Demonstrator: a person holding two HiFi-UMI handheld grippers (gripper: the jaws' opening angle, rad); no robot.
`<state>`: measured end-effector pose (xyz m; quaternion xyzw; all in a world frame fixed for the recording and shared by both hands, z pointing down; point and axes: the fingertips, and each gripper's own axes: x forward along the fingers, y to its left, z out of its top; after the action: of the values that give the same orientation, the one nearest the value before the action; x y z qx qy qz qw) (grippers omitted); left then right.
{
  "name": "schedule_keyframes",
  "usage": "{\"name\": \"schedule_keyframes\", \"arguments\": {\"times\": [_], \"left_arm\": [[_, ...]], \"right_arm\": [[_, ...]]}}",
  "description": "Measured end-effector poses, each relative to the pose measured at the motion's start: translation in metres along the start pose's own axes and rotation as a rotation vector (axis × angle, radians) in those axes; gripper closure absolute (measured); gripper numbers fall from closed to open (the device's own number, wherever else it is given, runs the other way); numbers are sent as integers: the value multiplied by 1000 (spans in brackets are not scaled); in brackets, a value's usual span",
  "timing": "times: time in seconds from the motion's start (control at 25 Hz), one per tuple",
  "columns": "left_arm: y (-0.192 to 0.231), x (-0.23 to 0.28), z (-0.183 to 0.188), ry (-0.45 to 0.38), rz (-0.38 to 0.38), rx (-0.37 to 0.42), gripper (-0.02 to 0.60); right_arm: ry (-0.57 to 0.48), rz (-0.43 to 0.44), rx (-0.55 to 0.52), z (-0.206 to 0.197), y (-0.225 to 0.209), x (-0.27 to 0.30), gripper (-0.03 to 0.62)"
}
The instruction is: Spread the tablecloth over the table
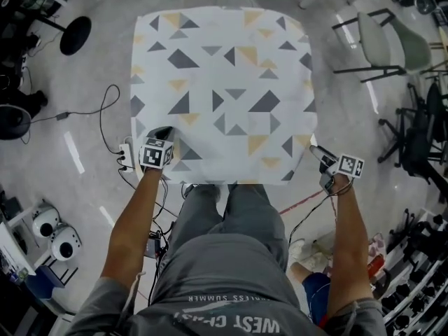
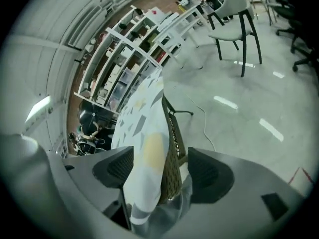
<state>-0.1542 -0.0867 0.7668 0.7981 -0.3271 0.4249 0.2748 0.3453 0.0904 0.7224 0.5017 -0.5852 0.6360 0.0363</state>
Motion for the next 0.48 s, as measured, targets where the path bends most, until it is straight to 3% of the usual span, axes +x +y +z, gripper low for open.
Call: {"name": "schedule_keyframes", "arguments": {"times": [0.16, 0.28, 0.4, 0.48], "left_arm": [[-5, 1, 1, -10, -5, 7, 581], [-5, 3, 0, -1, -6, -13, 581], [-5, 4, -2, 12, -9, -20, 581], [-4, 4, -2, 13, -7, -28, 581]], "right_arm": [[26, 80, -97, 51, 12, 36, 226], [104, 101, -161, 66, 20, 55, 233], [238, 127, -264, 55, 26, 56, 322], [275, 159, -237, 48, 34, 45, 355]]}}
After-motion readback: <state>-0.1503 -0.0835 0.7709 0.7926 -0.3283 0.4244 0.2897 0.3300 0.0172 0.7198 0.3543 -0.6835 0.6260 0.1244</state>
